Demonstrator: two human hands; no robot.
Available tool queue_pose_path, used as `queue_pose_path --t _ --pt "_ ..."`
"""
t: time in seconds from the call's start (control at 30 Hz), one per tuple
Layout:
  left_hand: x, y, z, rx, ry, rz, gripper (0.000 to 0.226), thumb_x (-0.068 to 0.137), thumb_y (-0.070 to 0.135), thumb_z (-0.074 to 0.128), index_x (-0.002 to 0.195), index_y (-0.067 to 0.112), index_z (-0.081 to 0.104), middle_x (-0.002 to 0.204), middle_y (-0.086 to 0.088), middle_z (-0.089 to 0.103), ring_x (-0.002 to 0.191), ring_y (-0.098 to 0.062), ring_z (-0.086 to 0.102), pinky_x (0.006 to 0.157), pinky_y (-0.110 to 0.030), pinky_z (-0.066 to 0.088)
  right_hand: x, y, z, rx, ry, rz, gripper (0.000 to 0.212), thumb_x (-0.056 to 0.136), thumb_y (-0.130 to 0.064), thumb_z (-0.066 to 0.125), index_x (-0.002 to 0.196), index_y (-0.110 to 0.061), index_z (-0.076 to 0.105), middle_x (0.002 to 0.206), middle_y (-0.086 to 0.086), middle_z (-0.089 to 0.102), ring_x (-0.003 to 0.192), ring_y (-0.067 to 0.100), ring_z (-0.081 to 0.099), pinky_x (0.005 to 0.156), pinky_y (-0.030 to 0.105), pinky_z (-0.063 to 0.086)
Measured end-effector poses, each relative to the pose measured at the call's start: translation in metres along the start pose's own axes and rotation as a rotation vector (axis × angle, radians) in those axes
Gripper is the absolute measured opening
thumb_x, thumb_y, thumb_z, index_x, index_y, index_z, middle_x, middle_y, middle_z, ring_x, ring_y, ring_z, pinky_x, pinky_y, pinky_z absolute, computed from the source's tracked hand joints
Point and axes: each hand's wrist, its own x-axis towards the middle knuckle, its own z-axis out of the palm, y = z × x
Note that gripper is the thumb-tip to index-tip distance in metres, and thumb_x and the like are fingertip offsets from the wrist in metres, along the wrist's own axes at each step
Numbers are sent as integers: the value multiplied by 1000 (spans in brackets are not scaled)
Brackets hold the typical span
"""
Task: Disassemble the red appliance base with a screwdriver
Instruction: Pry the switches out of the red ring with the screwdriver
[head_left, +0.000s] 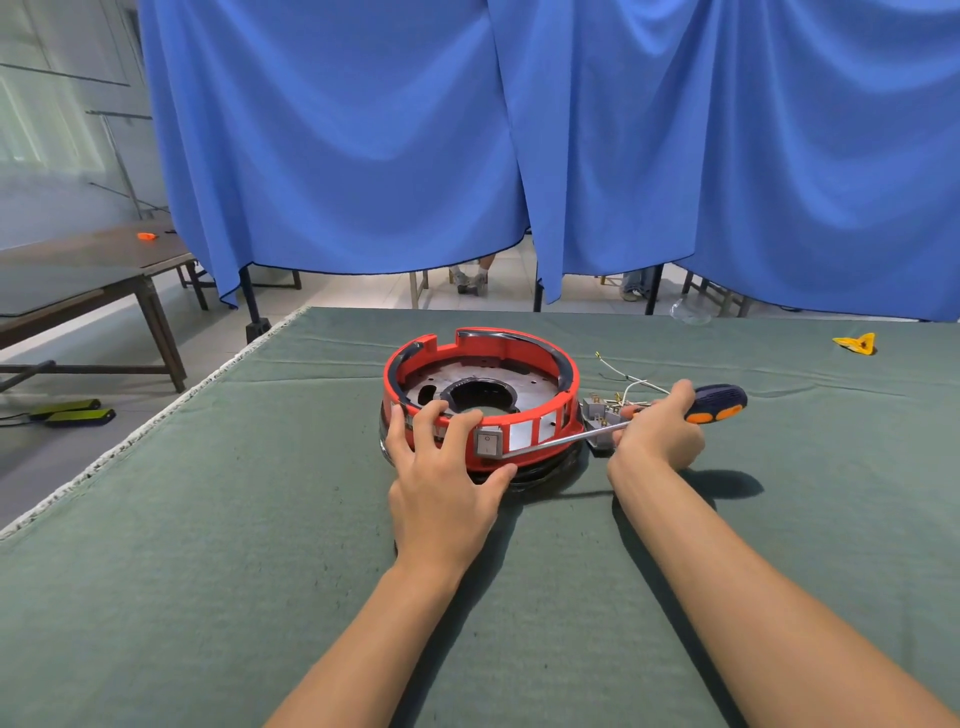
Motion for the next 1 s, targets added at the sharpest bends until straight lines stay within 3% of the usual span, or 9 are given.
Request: queue_pose_path --t 0.13,0.3,0.63,1.0 --pt "-1 -1 -1 -6 -3 -1 52 72 42 76 119 35 54 137 6 40 141 -26 14 75 -50 54 -10 0 2 -11 -28 -10 39 91 -46 46 75 -11 54 39 -3 55 39 9 52 46 26 43" --pt "0 -1 -1 -1 -5 -2 53 72 43 76 119 34 53 137 6 40 141 -26 14 76 -50 55 -13 -5 1 11 -27 -23 35 91 -45 47 73 -16 52 43 -6 54 32 3 51 39 21 39" --pt "2 -2 1 6 -16 -7 53 72 44 75 119 35 53 134 6 40 141 -27 13 74 -50 56 -29 -20 -14 91 -105 -128 30 89 -34 47 67 -14 44 44 3 53 31 14 42 35 19 30" --pt "2 -3 0 42 -6 9 54 74 46 72 123 36 51 137 5 38 140 -28 13 78 -54 52 -64 -42 -37 165 -259 -276 37 94 -29 50 63 -12 42 40 0 55 27 10 37 32 15 29"
